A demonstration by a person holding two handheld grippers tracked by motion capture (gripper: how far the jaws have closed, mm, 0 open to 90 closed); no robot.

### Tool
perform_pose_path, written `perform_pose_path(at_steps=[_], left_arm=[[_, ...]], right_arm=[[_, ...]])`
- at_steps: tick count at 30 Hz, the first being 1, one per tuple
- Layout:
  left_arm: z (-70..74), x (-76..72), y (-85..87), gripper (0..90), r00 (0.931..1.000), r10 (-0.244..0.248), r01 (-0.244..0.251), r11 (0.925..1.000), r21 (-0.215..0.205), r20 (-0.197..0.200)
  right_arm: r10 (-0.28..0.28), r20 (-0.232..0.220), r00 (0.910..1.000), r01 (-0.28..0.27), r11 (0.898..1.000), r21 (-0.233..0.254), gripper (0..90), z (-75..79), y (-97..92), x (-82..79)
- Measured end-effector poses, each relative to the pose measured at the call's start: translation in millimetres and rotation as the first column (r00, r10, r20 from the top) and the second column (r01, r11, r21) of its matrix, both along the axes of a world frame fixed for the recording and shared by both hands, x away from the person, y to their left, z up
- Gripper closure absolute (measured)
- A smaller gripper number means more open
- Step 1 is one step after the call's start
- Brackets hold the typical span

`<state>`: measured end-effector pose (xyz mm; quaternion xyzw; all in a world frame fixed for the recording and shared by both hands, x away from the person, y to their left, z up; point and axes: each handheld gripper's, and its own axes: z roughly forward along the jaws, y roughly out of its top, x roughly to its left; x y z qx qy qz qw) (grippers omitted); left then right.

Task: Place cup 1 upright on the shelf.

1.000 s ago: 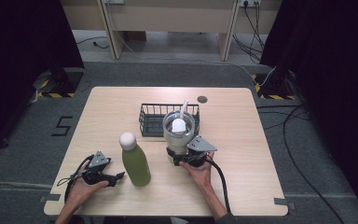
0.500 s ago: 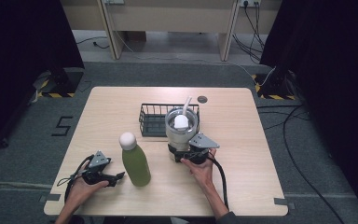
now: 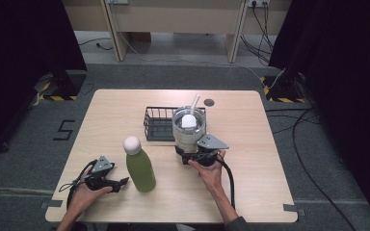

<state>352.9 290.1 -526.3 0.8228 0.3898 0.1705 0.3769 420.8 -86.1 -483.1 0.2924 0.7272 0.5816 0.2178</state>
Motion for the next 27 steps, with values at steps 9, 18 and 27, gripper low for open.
perform_pose_path(at_steps=[9,18,27], left_arm=[[0.0,0.0,0.0,13.2,1.0,0.0,0.0,1.0,0.0,0.0],[0.0,0.0,0.0,13.2,1.0,-0.001,0.001,1.0,0.001,0.0],[0.0,0.0,0.0,13.2,1.0,-0.001,0.001,1.0,0.0,0.0]], right_arm=[[0.009,0.003,1.0,-0.009,1.0,-0.004,11.3,10.7,1.7,1.4],[0.017,0.015,0.9997,-0.017,1.0,0.008,11.3,25.6,3.0,4.4],[0.021,0.026,0.9994,-0.021,1.0,0.001,11.3,48.5,6.3,9.7]])
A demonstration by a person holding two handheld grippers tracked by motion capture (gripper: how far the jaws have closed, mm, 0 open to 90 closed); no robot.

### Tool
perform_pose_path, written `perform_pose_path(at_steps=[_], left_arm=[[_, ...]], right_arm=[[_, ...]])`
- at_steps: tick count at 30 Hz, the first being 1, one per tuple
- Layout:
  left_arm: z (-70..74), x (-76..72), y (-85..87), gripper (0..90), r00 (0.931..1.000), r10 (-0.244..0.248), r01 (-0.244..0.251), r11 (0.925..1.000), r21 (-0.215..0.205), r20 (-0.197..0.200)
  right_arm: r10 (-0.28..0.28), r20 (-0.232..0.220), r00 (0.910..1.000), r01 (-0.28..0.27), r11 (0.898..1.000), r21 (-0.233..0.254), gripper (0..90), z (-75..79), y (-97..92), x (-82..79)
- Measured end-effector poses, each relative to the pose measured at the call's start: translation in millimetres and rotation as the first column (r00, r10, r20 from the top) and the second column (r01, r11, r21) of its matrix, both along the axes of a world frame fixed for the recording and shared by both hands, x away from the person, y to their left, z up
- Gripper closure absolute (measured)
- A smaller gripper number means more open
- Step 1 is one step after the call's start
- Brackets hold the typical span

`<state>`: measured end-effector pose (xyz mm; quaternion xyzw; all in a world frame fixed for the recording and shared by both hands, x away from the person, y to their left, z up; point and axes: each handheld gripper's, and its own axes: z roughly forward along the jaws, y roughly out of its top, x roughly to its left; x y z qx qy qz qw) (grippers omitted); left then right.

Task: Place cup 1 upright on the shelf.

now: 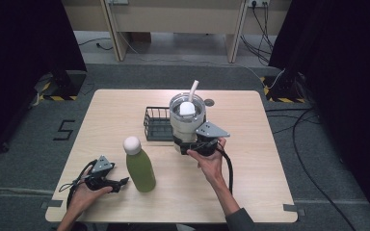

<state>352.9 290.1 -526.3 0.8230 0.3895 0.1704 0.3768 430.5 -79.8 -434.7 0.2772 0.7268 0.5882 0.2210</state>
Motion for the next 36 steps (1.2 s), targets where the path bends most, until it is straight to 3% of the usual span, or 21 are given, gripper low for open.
perform_pose_path(at_steps=[10,15,25,36], left_arm=[[0.0,0.0,0.0,13.3,1.0,0.0,0.0,1.0,0.0,0.0],[0.0,0.0,0.0,13.2,1.0,0.0,0.0,1.0,0.0,0.0],[0.1,-0.1,-0.1,13.3,1.0,0.001,-0.001,1.0,-0.002,-0.001],[0.3,-0.2,0.0,13.4,1.0,0.0,0.0,1.0,-0.001,-0.003]], right_arm=[[0.013,0.013,0.9998,-0.013,1.0,0.001,11.4,27.5,5.8,12.8],[0.012,0.026,0.9996,-0.013,1.0,0.016,11.4,31.9,9.9,18.9],[-0.011,0.038,0.9992,0.012,1.0,-0.024,11.4,46.9,16.2,36.6],[-0.047,0.038,0.9982,0.049,0.998,-0.03,11.3,50.6,14.4,59.0]])
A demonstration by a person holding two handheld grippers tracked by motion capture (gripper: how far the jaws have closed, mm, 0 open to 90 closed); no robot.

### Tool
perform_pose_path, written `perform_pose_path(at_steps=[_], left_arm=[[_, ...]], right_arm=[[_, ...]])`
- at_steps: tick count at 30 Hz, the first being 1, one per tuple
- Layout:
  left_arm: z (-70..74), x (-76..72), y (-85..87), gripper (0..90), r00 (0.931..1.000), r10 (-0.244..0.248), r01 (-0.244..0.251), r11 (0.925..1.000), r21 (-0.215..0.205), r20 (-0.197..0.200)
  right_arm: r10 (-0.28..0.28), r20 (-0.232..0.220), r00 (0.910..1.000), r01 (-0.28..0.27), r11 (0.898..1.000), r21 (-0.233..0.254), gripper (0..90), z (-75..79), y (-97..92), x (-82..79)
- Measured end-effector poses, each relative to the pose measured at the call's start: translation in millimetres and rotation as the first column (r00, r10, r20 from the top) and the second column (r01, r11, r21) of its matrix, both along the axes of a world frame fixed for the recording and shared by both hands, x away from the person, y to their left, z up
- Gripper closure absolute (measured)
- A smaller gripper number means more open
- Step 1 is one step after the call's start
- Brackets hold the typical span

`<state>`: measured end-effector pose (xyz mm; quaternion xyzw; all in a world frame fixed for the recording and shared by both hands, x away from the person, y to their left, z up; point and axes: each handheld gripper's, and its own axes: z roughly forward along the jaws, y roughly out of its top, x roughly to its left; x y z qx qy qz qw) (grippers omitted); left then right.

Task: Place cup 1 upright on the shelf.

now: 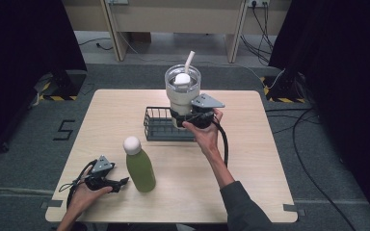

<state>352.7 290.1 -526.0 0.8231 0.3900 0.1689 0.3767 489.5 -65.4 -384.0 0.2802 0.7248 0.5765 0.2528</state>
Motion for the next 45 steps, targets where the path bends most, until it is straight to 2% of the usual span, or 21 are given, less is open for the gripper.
perform_pose_path(at_steps=[9,23,41,45], left_arm=[[0.0,0.0,0.0,13.4,1.0,-0.001,0.001,1.0,0.0,0.0],[0.0,0.0,0.0,13.4,1.0,-0.001,0.001,1.0,0.0,0.001],[0.0,-0.1,-0.1,13.5,1.0,-0.002,0.002,1.0,0.0,0.001],[-0.1,0.0,-0.1,13.5,1.0,-0.002,0.002,1.0,-0.001,0.001]], right_arm=[[-0.032,-0.006,0.9995,0.032,0.999,0.005,11.3,2.9,-1.9,14.0],[-0.07,-0.031,0.9971,0.07,0.998,0.002,11.3,-11.1,-1.6,35.5],[-0.091,-0.051,0.9946,0.091,0.996,-0.004,11.3,-26.8,-7.7,37.2],[-0.092,-0.051,0.9944,0.092,0.996,0.007,11.3,-27.7,-9.4,37.2]])
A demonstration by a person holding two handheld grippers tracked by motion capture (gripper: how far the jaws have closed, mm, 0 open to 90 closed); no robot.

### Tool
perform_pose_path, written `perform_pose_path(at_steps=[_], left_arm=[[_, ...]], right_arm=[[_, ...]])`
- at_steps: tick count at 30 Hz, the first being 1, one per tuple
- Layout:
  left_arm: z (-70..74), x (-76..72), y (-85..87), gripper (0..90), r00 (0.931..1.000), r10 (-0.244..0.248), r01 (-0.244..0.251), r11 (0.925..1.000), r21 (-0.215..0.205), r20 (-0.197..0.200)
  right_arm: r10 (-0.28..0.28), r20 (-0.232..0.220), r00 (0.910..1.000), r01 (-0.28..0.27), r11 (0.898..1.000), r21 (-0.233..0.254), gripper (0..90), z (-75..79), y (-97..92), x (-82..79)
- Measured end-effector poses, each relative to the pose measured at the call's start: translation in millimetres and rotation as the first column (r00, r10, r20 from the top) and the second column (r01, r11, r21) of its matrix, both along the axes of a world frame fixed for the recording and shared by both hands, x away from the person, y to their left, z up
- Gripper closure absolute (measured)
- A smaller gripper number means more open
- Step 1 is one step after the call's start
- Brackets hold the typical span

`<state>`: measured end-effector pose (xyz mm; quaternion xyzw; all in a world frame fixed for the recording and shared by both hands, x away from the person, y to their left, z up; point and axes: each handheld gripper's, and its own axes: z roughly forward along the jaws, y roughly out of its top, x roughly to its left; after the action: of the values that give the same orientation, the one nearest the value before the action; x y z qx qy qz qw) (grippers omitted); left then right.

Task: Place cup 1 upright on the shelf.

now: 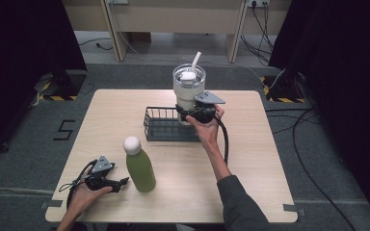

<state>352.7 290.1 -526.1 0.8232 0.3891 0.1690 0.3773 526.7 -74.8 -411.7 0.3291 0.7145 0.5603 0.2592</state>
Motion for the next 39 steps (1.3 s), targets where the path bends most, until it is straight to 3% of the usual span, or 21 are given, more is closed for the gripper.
perform_pose_path(at_steps=[17,39], left_arm=[[0.0,0.1,0.0,13.5,1.0,-0.001,0.001,1.0,0.0,0.0],[-0.2,0.1,0.0,13.4,1.0,0.0,0.0,1.0,-0.002,0.002]], right_arm=[[-0.008,-0.018,0.9998,0.007,1.0,-0.009,11.3,-12.4,-0.6,3.8],[-0.018,-0.048,0.9987,0.016,0.999,-0.031,11.3,-41.8,-1.3,6.7]])
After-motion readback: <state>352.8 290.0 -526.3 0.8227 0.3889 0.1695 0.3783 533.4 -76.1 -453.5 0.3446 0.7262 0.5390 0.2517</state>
